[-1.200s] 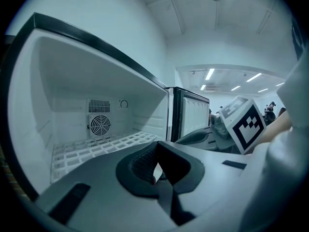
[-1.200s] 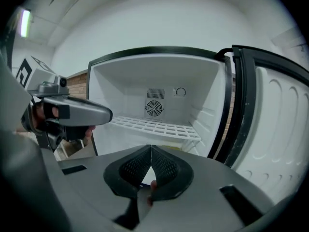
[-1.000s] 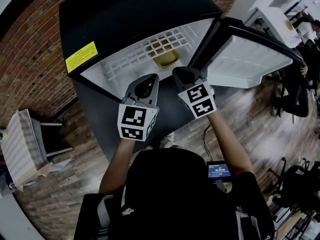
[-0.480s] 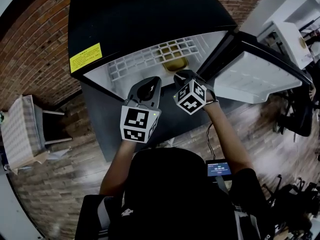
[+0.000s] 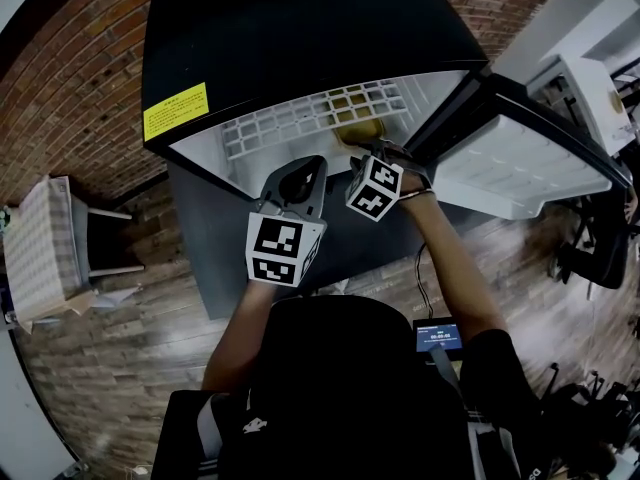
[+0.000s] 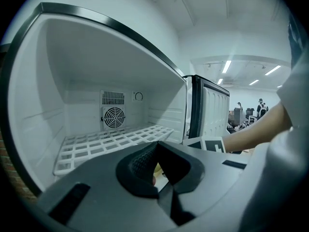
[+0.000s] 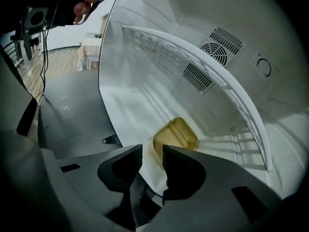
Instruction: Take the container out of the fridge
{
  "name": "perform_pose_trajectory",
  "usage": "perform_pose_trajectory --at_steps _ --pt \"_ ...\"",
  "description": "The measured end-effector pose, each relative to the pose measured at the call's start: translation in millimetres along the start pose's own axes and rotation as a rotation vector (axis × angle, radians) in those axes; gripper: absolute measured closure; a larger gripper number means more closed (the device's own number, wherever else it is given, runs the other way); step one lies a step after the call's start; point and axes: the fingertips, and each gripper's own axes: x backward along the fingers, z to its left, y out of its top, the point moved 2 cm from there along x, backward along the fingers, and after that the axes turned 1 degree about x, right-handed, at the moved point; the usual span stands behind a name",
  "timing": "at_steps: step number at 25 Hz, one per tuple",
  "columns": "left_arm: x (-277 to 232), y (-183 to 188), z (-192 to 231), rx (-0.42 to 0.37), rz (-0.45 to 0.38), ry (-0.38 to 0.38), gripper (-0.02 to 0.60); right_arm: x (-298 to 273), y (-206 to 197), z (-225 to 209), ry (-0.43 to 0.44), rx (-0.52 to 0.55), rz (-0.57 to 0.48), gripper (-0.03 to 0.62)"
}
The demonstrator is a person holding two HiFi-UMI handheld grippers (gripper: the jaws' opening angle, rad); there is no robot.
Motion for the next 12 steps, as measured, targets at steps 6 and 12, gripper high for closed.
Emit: perform_pose_trajectory --at_steps 6,12 --pt "1.6 -5.2 4.7 0.004 0.012 0.028 0.568 -28.7 -14.0 -2.7 -0.027 0.159 0.097 0.433" --pt "5.4 -7.7 16.3 0.014 0.016 0.065 0.568 -47.4 -21.9 -2.0 -0.023 0.214 0.143 0.433"
